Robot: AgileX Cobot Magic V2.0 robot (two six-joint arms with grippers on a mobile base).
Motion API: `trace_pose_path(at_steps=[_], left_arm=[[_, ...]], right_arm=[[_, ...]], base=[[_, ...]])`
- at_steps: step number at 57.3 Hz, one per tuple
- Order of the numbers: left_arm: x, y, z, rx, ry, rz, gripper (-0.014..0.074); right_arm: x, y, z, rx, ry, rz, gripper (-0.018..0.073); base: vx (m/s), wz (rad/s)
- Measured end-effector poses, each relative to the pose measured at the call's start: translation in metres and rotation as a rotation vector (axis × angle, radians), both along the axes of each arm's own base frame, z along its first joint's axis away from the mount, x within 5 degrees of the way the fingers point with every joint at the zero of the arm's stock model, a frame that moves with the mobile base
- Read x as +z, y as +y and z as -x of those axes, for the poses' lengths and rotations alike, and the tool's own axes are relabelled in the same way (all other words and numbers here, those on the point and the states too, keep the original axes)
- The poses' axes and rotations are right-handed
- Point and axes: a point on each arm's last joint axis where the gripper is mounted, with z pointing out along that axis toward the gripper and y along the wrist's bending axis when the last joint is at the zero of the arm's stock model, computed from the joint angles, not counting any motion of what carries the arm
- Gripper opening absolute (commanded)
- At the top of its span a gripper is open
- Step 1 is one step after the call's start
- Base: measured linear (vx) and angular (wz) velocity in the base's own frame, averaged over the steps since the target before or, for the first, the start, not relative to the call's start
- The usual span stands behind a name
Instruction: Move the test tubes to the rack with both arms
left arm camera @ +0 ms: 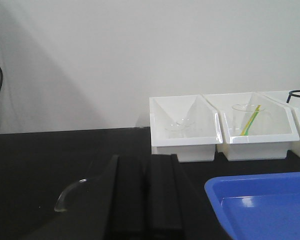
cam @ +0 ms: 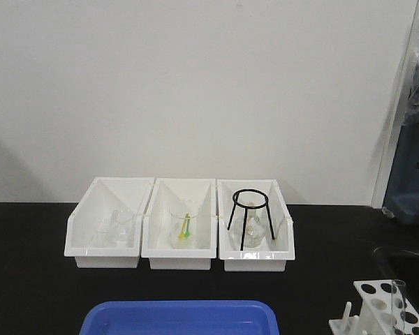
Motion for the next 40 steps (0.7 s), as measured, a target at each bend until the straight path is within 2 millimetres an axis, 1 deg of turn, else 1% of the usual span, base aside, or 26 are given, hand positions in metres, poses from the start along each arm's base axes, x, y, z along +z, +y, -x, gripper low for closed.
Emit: trace_pose_path(at_steps=[31, 36, 40], left_arm=[[-0.0004, 0.0000, 0.0000, 0.000, 0.005, 0.003, -0.0006], [-0.0004, 0.0000, 0.0000, 0.000, 0.005, 0.003, -0.0006], [-0.0004, 0.0000, 0.0000, 0.000, 0.005, 0.003, -0.0005]], right_arm=[[0.0000, 0.0000, 0.0000, 0.000, 0.000, 0.000, 0.0531], [0.0008, -0.0001, 0.0020, 0.001, -0.005, 0.016, 0.0517], [0.0018, -0.0003, 0.0075, 0.002, -0.024, 0.042, 0.0470]], base=[[0.00, 0.00], [0.00, 0.00], [0.00, 0.00]])
